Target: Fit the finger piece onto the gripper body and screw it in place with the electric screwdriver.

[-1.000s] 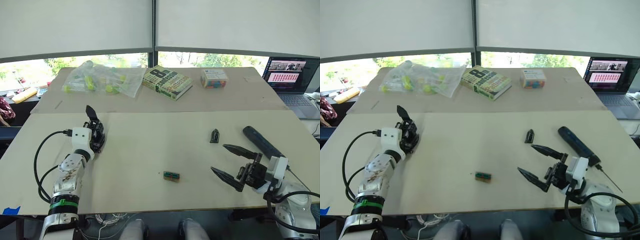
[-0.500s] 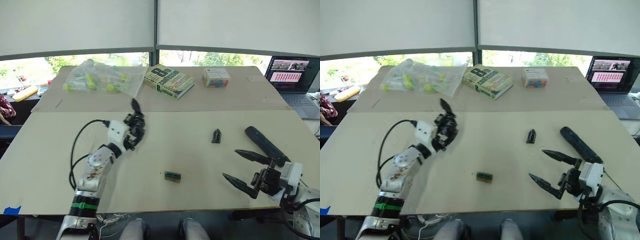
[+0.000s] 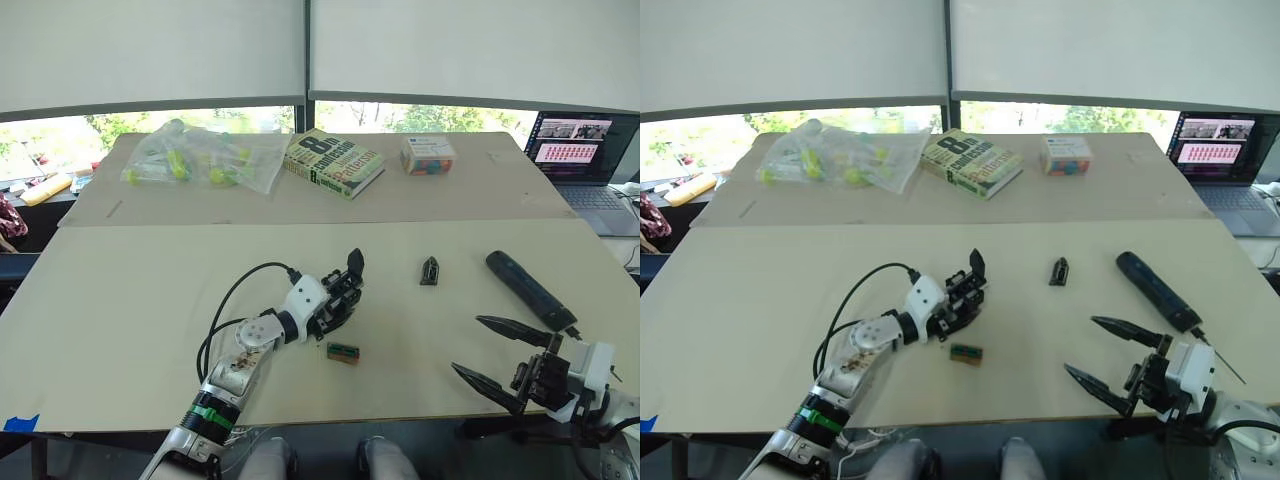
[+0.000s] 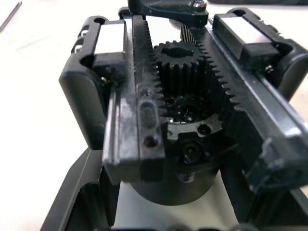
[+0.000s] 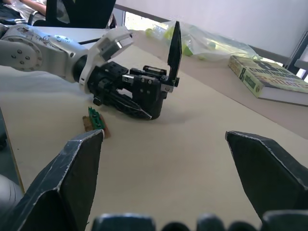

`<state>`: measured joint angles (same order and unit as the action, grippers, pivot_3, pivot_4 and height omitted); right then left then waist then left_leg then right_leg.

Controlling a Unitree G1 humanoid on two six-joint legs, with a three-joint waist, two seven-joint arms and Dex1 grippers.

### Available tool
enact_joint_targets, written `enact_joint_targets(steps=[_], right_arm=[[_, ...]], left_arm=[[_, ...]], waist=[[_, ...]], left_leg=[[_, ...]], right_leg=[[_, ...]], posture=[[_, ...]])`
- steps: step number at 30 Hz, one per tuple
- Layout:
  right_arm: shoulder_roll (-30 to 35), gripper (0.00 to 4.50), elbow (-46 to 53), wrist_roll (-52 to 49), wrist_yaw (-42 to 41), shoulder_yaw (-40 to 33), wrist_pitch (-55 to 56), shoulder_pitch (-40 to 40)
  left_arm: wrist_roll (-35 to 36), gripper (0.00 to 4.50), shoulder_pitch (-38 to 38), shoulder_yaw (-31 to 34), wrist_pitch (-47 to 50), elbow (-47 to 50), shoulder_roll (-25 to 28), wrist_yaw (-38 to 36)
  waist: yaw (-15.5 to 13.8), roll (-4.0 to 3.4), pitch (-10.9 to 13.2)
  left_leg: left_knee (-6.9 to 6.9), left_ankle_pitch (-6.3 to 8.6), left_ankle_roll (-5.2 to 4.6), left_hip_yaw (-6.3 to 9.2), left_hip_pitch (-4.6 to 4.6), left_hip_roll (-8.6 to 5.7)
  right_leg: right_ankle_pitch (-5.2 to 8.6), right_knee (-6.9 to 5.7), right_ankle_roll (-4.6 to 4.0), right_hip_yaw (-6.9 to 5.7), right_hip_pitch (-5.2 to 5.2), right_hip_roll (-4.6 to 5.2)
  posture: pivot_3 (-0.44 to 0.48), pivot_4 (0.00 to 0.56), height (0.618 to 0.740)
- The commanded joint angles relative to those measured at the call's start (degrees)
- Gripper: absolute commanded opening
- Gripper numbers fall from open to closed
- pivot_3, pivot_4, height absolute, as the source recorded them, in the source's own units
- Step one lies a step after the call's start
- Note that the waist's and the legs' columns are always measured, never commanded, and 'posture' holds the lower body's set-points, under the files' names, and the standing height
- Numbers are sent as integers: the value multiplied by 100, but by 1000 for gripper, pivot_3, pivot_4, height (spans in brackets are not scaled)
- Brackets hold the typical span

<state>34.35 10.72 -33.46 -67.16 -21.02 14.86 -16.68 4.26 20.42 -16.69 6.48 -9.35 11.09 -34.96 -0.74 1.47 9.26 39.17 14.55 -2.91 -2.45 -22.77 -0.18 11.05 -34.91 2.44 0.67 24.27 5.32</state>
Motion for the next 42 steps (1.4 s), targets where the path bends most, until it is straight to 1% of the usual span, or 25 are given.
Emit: enact_joint_targets(steps=[1,5,7,9,10,12,16,20,22,25,30,32,36,42], right_arm=[[31,4500,136,-152,-60,-208,161,-36],[26,4500,106,-148,-89,-216,162,-31],[30,4500,95,-142,-103,-202,156,-22],[31,4500,82,-133,-104,-192,147,6],[31,4500,78,-130,-103,-190,144,19],[32,4500,72,-126,-101,-189,135,40],[25,4500,71,-121,-95,-184,128,47],[6,4500,53,-94,-76,-156,137,71],[-2,4500,44,-77,-59,-125,130,107],[-6,4500,49,-70,-42,-104,116,140],[-3,4500,107,-71,-33,-72,107,158],[1,4500,126,-70,-24,-54,94,173],[8,4500,160,-62,7,-40,76,204],[-17,4500,245,-44,77,-77,83,109]], left_arm=[[-75,2374,60,-43,-123,227,-84,17],[-96,2374,-6,13,46,222,-126,136],[-32,2374,-31,-29,174,249,-134,32],[-26,3407,-59,-37,262,296,-133,19],[-45,3676,-69,-24,265,314,-133,49],[-77,4457,-89,9,280,343,-109,88],[4,4457,-188,76,329,480,33,-49],[288,4457,-238,278,322,588,416,-512],[374,4457,-191,410,195,480,614,-707],[595,4457,-75,530,46,277,814,-1184],[824,4457,364,601,-287,-416,801,-1902],[810,4457,685,565,-384,-883,733,-2137],[675,4457,1343,566,-764,-1920,514,-2390],[518,4457,1659,561,-1205,-2649,402,-2676]], waist=[[-2,0,0],[-7,-1,0],[-11,-2,-1],[-10,-2,-1],[-8,-2,-1],[-9,-2,-1],[-5,-2,-1],[9,-4,-2],[11,-4,-2],[5,-5,-2],[-55,-4,-2],[-55,-4,-2],[-46,-4,-2],[7,-3,-2]], left_leg=[[0,0,0,0,0,0],[0,0,0,0,3,0],[0,0,0,0,5,0],[0,0,0,0,7,0],[0,0,0,0,6,0],[0,0,0,0,6,1],[0,0,0,0,8,1],[-1,0,0,0,10,3],[-1,0,0,0,13,5],[-1,0,0,0,15,5],[4,0,0,0,13,0],[5,0,0,-1,12,-1],[9,0,0,-2,12,-2],[9,0,-1,-2,9,-1]], right_leg=[[0,0,0,0,0,0],[0,-2,0,1,-2,0],[0,-2,0,1,-4,1],[0,-2,1,1,-6,1],[0,-2,1,1,-6,1],[0,-2,1,1,-6,0],[0,-4,1,1,-5,0],[1,-6,0,2,-4,-2],[1,-8,-1,2,-4,-3],[1,-8,-1,2,-5,-3],[1,-5,-1,0,-10,1],[1,-5,-1,0,-10,0],[0,-6,0,0,-11,-5],[1,-7,1,0,-9,-7]], posture=[[0,150,740],[0,150,740],[0,150,740],[0,150,740],[0,150,740],[0,150,740],[0,150,740],[0,150,740],[0,150,740],[0,150,740],[0,150,740],[0,150,740],[0,150,740],[0,150,740]])
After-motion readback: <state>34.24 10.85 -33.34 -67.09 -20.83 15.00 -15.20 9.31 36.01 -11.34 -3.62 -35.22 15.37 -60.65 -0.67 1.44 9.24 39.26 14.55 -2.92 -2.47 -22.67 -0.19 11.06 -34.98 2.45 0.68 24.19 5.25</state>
